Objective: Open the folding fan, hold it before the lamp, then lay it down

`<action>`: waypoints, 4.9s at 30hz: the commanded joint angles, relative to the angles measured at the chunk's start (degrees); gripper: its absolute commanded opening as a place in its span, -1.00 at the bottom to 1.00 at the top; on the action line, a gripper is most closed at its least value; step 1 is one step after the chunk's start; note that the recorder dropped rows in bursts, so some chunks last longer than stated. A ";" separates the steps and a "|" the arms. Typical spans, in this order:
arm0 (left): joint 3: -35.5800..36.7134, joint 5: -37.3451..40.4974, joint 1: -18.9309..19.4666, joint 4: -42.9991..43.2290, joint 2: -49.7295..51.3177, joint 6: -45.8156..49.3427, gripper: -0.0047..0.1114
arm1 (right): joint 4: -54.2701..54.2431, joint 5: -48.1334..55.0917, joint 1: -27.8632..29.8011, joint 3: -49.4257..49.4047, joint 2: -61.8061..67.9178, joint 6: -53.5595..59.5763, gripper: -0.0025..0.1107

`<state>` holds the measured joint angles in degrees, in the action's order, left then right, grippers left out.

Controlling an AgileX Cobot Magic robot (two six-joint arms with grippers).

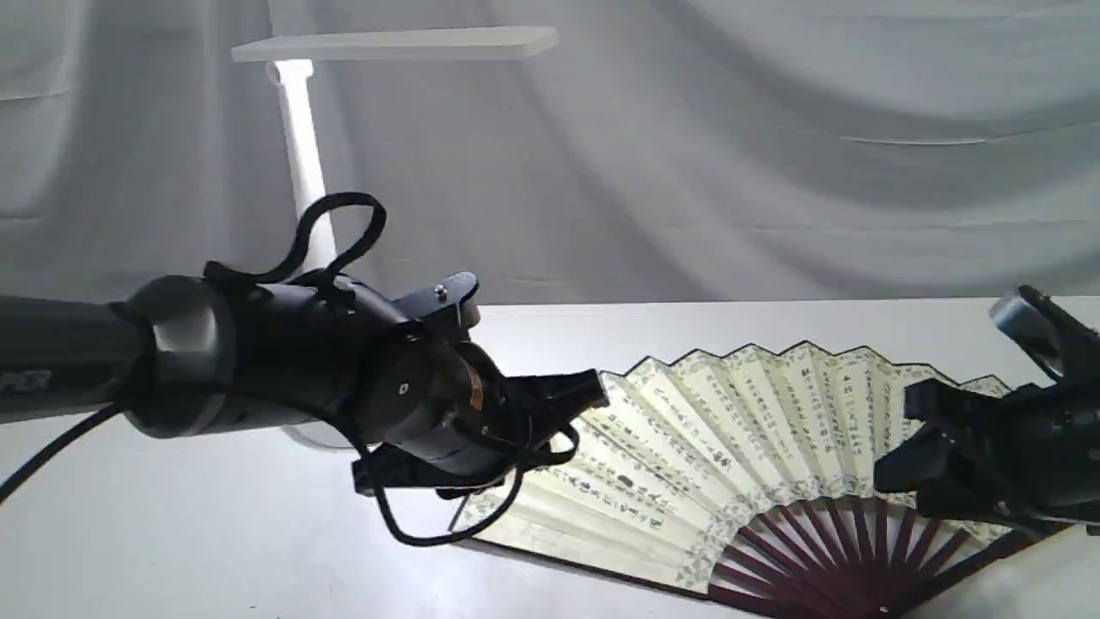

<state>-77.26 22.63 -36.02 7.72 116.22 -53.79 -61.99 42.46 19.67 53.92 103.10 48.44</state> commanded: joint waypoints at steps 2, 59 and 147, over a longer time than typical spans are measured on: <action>-0.38 7.52 0.07 0.35 -3.38 8.86 -0.68 | 4.00 -1.81 -3.97 0.20 -5.02 0.59 -0.31; 13.04 36.08 30.84 -9.45 -18.30 51.22 -0.92 | 61.99 5.84 -4.95 0.20 -15.33 -42.26 -0.96; 19.70 44.99 34.46 -10.90 -116.22 46.35 -0.92 | 64.57 27.50 -11.11 0.02 -103.10 -43.97 -0.96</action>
<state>-58.65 68.26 -1.96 -2.94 -0.03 -6.86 1.95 69.98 8.67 54.03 0.09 4.62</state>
